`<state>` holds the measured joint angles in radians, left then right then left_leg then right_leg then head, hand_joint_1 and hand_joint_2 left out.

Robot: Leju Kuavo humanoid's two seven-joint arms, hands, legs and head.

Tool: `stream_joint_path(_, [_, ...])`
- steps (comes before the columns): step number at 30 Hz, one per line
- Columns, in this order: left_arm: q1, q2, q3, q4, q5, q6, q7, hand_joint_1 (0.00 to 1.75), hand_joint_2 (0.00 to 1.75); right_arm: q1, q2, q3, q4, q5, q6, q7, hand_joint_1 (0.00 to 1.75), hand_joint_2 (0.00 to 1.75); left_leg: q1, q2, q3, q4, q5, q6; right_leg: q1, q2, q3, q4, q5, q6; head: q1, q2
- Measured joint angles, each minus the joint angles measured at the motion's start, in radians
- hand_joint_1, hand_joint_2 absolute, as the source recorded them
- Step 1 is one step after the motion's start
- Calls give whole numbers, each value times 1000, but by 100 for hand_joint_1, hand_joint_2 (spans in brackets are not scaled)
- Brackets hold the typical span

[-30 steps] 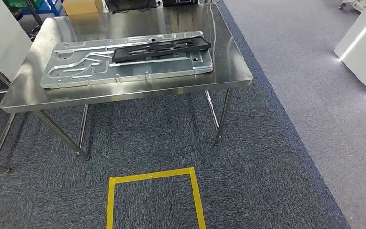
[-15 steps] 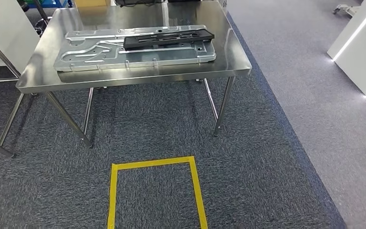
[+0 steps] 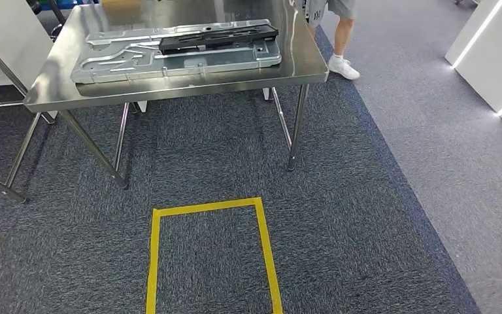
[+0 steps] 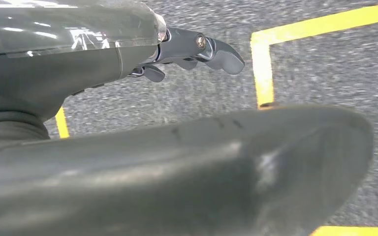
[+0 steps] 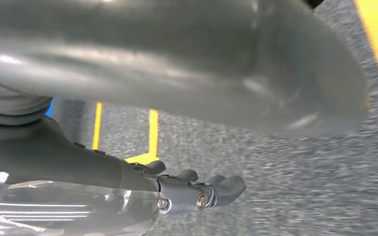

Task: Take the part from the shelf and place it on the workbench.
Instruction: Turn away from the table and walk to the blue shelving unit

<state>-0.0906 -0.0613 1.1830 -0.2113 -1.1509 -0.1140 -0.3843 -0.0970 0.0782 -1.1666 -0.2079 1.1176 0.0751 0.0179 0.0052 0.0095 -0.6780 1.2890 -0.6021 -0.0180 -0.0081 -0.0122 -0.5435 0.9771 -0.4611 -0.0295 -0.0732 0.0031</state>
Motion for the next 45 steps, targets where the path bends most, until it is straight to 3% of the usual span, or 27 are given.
stream_joint_path(1, [0, 1, 0, 0, 1, 0, 0, 0, 0, 0, 0, 0, 0, 2, 0, 3, 0, 0, 0, 0, 19, 7, 23, 1, 1, 0, -19, 4, 11, 1, 0, 0])
stream_joint_path(3, [-2, 3, 0, 0, 2, 0, 6, 0, 0, -1, 2, 0, 0, 3, 1, 9, 0, 0, -1, 0, 108, -80, 80, 9, 2, 0, -53, 15, 32, 5, 0, 0])
stream_joint_path(5, [-6, 5, 0, 0, 2, 0, 17, 0, 0, -3, 5, 0, 0, 3, 1, 12, 0, 0, -5, -1, 223, -240, 74, 20, 5, 0, -75, 26, 49, 13, 0, 0])
stream_joint_path(7, [-10, 6, 0, 0, 1, 0, 25, 0, 0, -4, 7, 0, 0, 2, 1, 13, 0, 0, -11, -1, 274, -330, 50, 29, 5, -1, -85, 28, 69, 24, 0, 0])
stream_joint_path(9, [-8, 6, 0, 0, 1, 0, 28, 0, 0, -2, 8, 0, 0, 1, -1, 13, 0, 0, -11, 2, 262, -339, 64, 40, 2, 0, -91, 28, 79, 37, 0, 0])
stream_joint_path(10, [-7, 6, 0, 0, 1, 0, 29, 0, 0, -1, 7, 0, 0, 0, -1, 13, 0, 0, -9, 4, 252, -340, 76, 47, 1, 3, -98, 41, 59, 42, 0, 0])
stream_joint_path(12, [-6, 5, 0, 0, 0, 0, 30, 0, 0, 1, 8, 0, 0, 0, -2, 13, 0, 0, -7, 7, 225, -341, 102, 59, -3, 8, -121, 121, -37, 50, 0, 0])
stream_joint_path(14, [-6, 5, 0, 0, 1, 0, 30, 0, 0, 3, 8, 0, 0, 0, -2, 13, 0, 0, -9, 7, 190, -338, 128, 63, -6, 9, -143, 245, -132, 57, 0, 0])
stream_joint_path(15, [-6, 5, 0, 0, 1, 0, 29, 0, 0, 3, 8, 0, 0, 0, -2, 13, 0, 0, -9, 8, 171, -335, 140, 62, -7, 9, -144, 291, -143, 61, 0, 0])
stream_joint_path(16, [-6, 5, 0, 0, 2, 0, 27, 0, 0, 3, 8, 0, 0, 0, -2, 12, 0, 0, -9, 8, 151, -329, 151, 60, -8, 8, -132, 310, -126, 64, 0, 0])
stream_joint_path(17, [-6, 5, 0, 0, 3, 0, 24, 0, 0, 3, 7, 0, 0, 0, -2, 10, 0, 0, -9, 9, 131, -322, 161, 58, -10, 8, -104, 297, -92, 65, 0, 0])
stream_joint_path(19, [-5, 5, 0, 0, 6, 0, 18, 0, 0, 2, 5, 0, 0, 1, -3, 3, 0, 0, -10, 9, 94, -302, 177, 51, -10, 8, -2, 183, -51, 60, 0, 0])
stream_joint_path(21, [-5, 4, 0, 0, 9, 0, 16, 0, 0, -1, 4, 0, 0, 2, -3, -2, 0, 0, -12, 9, 70, -287, 192, 41, -6, 9, 93, 45, -75, 49, 0, 0])
stream_joint_path(22, [-5, 3, 0, 0, 9, 0, 16, 0, 0, -2, 4, 0, 0, 2, -2, -3, 0, 0, -12, 9, 64, -284, 201, 35, -2, 9, 114, 7, -88, 42, 0, 0])
stream_joint_path(24, [-4, 3, 0, 0, 8, 0, 15, 0, 0, -1, 4, 0, 0, 2, -2, -4, 0, 0, -9, 9, 54, -283, 214, 23, -2, 8, 105, -9, -80, 28, 0, 0])
stream_joint_path(26, [-1, 3, 0, 0, 6, 0, 15, 0, 0, -1, 4, 0, 1, 2, -2, -4, 0, 0, -6, 4, 36, -250, 168, 12, -5, 3, 84, -12, -57, 11, 0, 0])
stream_joint_path(28, [1, 2, 0, 0, 4, 0, 15, 0, 0, -1, 4, 0, 1, 2, -2, -4, 0, 0, -1, 0, 5, -145, 65, 4, -5, 0, 55, -12, -34, 1, 0, 0])
stream_joint_path(29, [1, 2, 0, 0, 3, 0, 15, 0, 0, -1, 4, 0, 1, 2, -2, -4, 0, 0, 1, 0, -9, -79, 27, 1, -4, 0, 39, -11, -23, 0, 0, 0])
stream_joint_path(30, [1, 2, 0, 0, 4, 1, 15, 0, 0, 0, 4, 0, 1, 2, -2, -4, 0, 0, 2, 0, -16, -24, 14, -2, -3, 0, 23, -10, -12, 1, 0, 0])
stream_joint_path(32, [0, 2, 0, 0, 9, 4, 15, 0, 0, 0, 4, 0, 1, 2, -2, -4, 0, 0, 5, 0, 8, 7, 64, -4, -3, 0, -10, -5, 8, 5, 0, 0])
stream_joint_path(34, [0, 2, 0, 0, 15, 9, 16, 0, 0, 1, 4, 0, 1, 2, -2, -5, 0, 0, 6, 0, 101, -95, 117, 0, -4, 0, -35, 3, 24, 12, 0, 0])
stream_joint_path(36, [-3, 2, 0, 0, 17, 13, 17, 0, 0, 1, 4, 0, 1, 3, -2, -6, 0, 0, 3, 0, 211, -252, 94, 8, -1, 0, -49, 15, 35, 22, 0, 0])
stream_joint_path(37, [-4, 2, 0, 0, 18, 15, 17, 0, 0, 0, 4, 0, 1, 3, -2, -7, 0, 0, 2, 0, 242, -303, 74, 13, 0, -1, -53, 19, 41, 28, 0, 0])
stream_joint_path(40, [-2, -1, 0, 0, 19, 18, 20, 0, 0, -1, 4, 0, 1, 3, -3, -10, 0, 0, 3, 2, 244, -335, 69, 32, -1, -2, -65, 33, 44, 46, 0, 0])
stream_joint_path(42, [0, -4, 0, 0, 20, 21, 21, 0, 0, 1, 4, 0, 1, 3, -4, -11, 0, 0, 4, 4, 233, -338, 83, 46, -4, 2, -96, 106, -10, 55, 0, 0])
stream_joint_path(44, [0, -4, 1, 0, 20, 23, 22, 0, 0, 5, 4, 0, 1, 4, -5, -12, 0, 0, 1, 5, 218, -335, 93, 52, -6, 5, -149, 242, -91, 62, 0, 0])
stream_joint_path(45, [1, -5, 1, 0, 20, 24, 22, 0, 0, 6, 4, 0, 1, 4, -5, -12, 0, 0, -1, 5, 211, -333, 96, 52, -6, 6, -167, 296, -113, 63, 0, 0])
